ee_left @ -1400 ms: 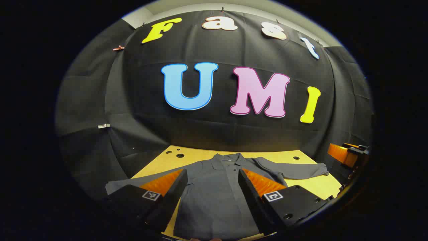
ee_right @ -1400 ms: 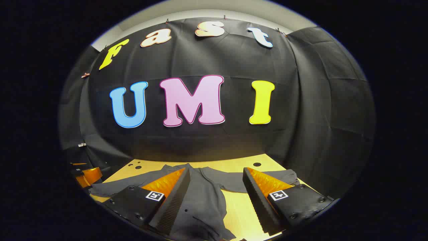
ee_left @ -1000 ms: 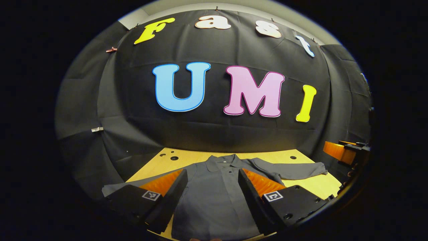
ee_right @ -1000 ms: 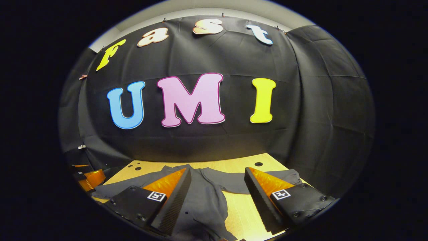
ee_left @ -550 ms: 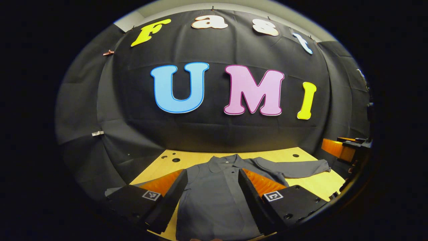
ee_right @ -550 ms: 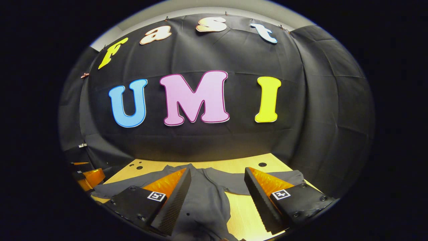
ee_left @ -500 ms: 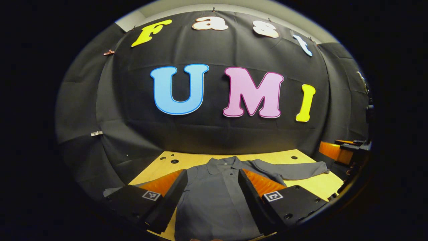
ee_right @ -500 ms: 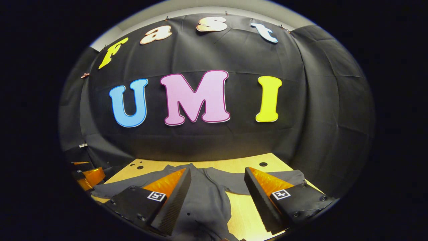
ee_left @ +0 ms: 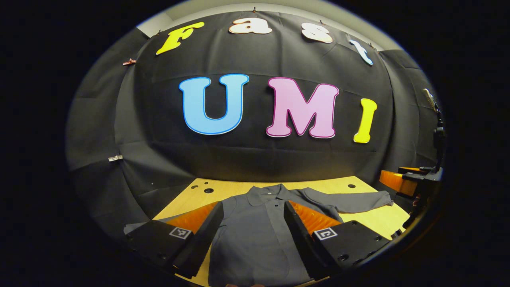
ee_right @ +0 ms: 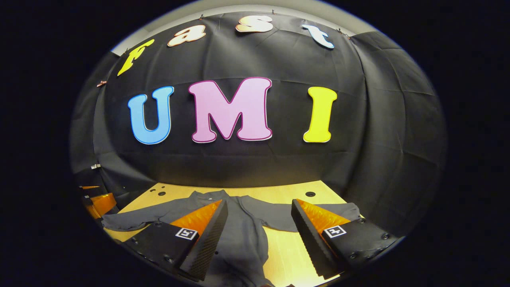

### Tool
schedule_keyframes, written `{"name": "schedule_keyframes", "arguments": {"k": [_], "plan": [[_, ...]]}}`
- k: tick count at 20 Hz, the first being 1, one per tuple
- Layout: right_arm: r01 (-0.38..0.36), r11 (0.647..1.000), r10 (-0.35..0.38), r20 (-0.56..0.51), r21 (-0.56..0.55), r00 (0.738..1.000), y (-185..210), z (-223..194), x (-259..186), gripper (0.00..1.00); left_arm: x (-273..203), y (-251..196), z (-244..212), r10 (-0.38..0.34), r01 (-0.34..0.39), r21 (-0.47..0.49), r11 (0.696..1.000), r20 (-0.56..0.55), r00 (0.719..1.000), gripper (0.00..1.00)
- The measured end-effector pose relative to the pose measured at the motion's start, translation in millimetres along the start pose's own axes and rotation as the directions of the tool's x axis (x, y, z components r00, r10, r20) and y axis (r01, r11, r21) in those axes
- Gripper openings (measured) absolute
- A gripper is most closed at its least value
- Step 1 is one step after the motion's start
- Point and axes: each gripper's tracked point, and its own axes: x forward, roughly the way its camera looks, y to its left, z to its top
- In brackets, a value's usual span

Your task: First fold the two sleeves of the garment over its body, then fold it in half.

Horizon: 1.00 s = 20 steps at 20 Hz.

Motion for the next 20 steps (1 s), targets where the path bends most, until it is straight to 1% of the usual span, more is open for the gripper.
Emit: {"name": "schedule_keyframes", "arguments": {"k": [3, 8, 11, 16, 20], "plan": [[0.033, 0.999, -0.032, -0.028, 0.018, 0.999, -24, -8, 12, 0.99, 1, 2, -1, 0.012, -0.012, 0.003, 1.000, -0.011, 1.000, 0.96], [0.150, 0.988, -0.145, -0.100, 0.042, 0.984, -86, -30, 35, 0.99, 1, 5, -11, 0.050, -0.050, -0.007, 0.999, -0.042, 0.998, 0.96], [0.211, 0.977, -0.204, -0.142, 0.040, 0.969, -127, -47, 52, 0.99, 3, 5, -18, 0.071, -0.073, -0.021, 0.997, -0.074, 0.995, 0.96], [0.272, 0.961, -0.255, -0.215, 0.050, 0.943, -176, -76, 79, 0.99, 8, 8, -30, 0.115, -0.119, -0.031, 0.992, -0.120, 0.986, 0.96], [0.344, 0.936, -0.311, -0.295, 0.067, 0.903, -218, -103, 98, 0.99, 10, 16, -43, 0.175, -0.180, -0.016, 0.984, -0.160, 0.971, 0.96]]}}
